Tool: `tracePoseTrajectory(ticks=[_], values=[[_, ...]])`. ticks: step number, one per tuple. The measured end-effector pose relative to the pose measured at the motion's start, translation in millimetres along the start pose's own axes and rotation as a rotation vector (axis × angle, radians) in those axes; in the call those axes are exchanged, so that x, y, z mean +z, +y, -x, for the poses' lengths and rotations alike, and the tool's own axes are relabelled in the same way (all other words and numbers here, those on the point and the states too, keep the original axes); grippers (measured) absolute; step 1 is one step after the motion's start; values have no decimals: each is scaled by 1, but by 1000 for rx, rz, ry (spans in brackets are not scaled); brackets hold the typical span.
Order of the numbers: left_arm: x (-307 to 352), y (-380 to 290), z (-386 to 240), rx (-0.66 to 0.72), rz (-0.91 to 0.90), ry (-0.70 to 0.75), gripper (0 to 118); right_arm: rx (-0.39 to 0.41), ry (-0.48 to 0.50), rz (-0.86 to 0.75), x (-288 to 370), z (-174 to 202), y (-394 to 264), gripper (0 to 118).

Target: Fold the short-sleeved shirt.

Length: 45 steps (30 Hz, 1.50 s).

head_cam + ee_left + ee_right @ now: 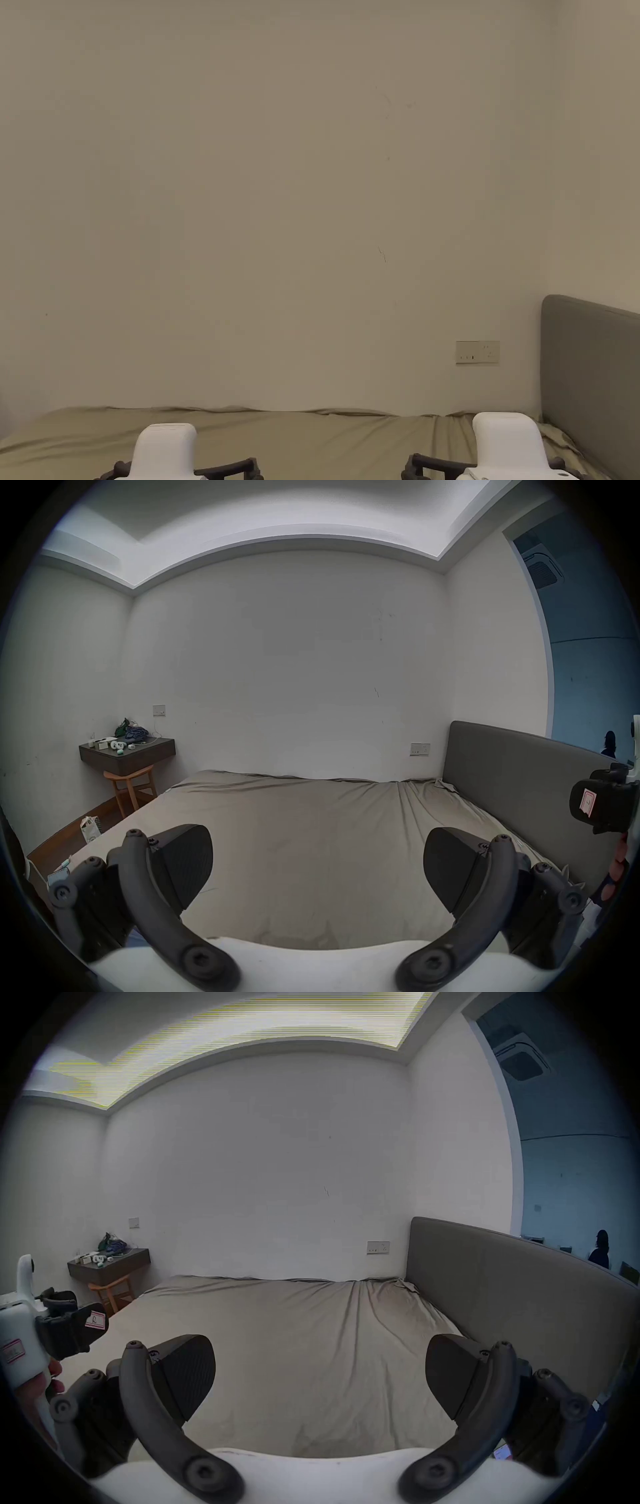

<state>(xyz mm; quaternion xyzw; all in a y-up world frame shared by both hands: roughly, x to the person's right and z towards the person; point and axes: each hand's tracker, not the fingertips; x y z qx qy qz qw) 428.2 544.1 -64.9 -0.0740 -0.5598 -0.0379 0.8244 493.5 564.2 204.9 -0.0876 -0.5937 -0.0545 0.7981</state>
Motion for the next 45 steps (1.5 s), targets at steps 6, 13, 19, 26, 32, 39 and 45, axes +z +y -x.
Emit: tracePoseTrajectory(ticks=[6,13,19,26,32,39,45], values=[[-1,-2,1,1,11,-4,118,-2,-22,7,-3,1,-1,118],[-3,-1,4,18,26,-13,118,8,-4,12,-5,3,-1,118],[-2,-2,6,25,31,-19,118,3,-15,25,-9,3,-2,118],[-1,-1,5,26,31,-20,118,12,-34,21,-8,5,-9,118],[2,0,4,13,24,-11,118,42,-63,-23,-4,6,-7,118],[5,3,3,0,10,5,118,27,-15,-52,-1,4,-4,118],[8,4,1,-12,4,8,118,14,-15,-34,-5,2,-8,118]])
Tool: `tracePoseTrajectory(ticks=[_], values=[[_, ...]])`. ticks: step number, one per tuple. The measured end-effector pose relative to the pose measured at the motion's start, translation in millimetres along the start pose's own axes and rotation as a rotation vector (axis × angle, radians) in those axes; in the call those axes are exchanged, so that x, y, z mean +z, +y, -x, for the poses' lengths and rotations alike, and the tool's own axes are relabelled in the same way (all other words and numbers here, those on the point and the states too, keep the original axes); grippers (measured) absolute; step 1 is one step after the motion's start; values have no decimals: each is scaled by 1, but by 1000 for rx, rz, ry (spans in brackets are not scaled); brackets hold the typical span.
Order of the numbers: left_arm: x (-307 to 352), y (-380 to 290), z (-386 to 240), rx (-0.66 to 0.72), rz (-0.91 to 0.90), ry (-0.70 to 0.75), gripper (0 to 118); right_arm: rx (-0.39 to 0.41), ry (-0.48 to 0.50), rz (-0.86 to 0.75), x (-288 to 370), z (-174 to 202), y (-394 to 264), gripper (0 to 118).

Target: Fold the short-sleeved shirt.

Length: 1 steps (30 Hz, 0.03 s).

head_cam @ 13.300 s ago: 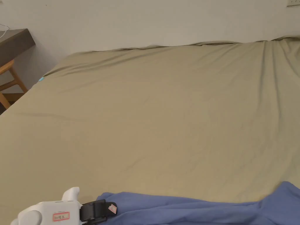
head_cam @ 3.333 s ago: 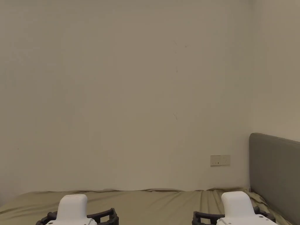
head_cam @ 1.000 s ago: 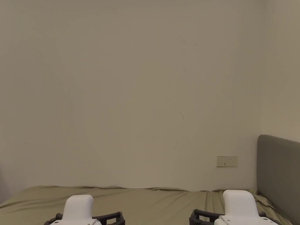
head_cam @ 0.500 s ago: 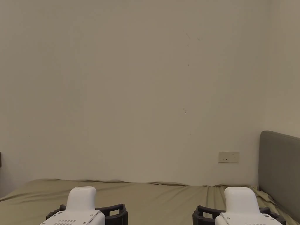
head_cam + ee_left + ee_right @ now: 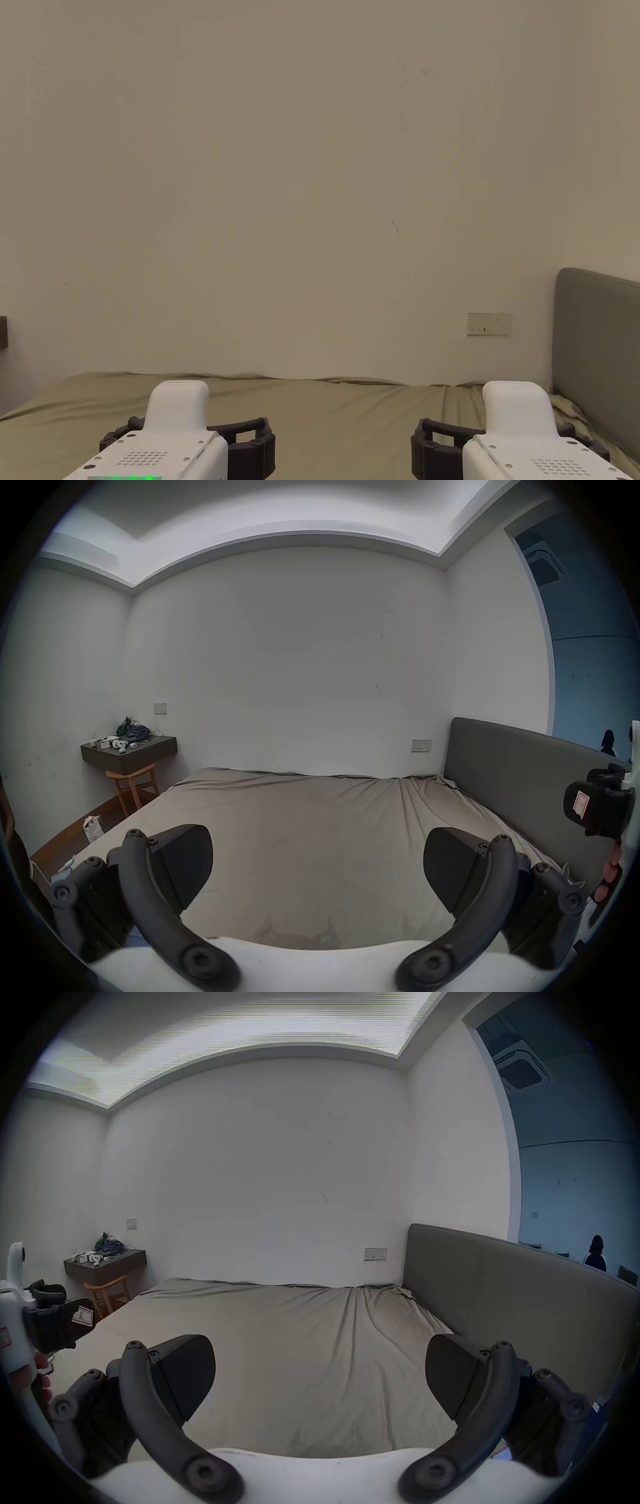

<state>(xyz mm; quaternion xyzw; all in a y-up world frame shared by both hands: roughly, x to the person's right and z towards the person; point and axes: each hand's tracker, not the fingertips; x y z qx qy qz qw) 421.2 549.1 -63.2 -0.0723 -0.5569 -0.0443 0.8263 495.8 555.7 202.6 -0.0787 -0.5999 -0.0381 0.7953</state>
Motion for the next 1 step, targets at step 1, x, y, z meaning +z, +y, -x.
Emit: tracePoseTrajectory(ticks=[1], values=[[0,0,0,-1,-1,1,118,-2,2,1,0,-1,0,118]])
